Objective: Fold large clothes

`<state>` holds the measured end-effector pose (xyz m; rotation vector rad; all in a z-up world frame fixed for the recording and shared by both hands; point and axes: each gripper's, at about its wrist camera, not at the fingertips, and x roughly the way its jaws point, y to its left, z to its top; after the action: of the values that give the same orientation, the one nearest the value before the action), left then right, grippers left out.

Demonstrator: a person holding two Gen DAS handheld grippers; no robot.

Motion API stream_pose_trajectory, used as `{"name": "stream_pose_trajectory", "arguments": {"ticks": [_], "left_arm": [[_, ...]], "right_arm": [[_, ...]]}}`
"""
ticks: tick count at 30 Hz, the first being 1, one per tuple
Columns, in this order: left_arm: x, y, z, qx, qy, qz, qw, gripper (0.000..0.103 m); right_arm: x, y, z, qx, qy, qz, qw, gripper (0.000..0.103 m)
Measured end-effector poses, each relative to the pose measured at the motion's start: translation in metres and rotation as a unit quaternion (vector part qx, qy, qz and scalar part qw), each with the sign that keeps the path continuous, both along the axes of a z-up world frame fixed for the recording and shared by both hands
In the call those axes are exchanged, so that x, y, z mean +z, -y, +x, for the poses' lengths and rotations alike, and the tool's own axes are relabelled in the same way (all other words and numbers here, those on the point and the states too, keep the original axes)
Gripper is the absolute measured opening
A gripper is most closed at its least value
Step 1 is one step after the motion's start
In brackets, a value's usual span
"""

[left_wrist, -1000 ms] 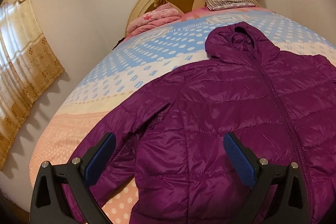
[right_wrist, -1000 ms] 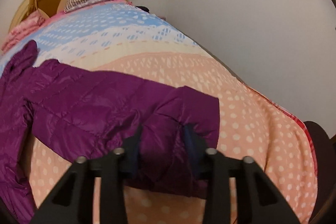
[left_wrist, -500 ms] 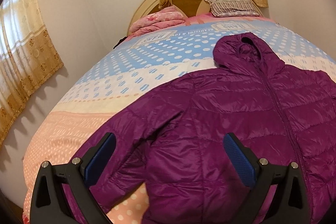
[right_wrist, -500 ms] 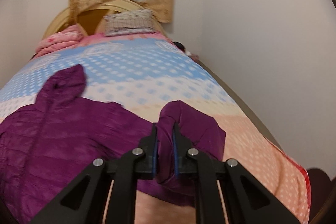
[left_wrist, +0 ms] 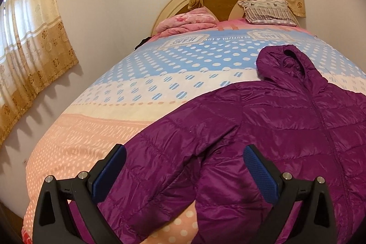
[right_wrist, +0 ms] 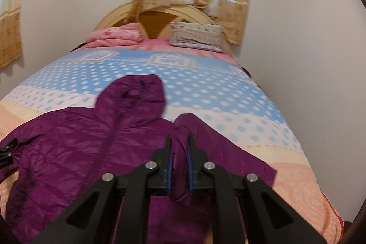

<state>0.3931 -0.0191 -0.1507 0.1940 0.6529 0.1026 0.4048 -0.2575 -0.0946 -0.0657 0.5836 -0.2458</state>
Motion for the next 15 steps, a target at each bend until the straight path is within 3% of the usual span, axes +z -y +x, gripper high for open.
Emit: {"name": "stream_pose_trajectory", "arguments": {"ticks": [15], "left_arm": [[-0.016, -0.026, 0.001, 0.02, -0.014, 0.017, 0.9995, 0.102]], "right_arm": [[-0.042, -0.108, 0.034, 0.12, -0.019, 0.026, 0.992, 0.011]]}}
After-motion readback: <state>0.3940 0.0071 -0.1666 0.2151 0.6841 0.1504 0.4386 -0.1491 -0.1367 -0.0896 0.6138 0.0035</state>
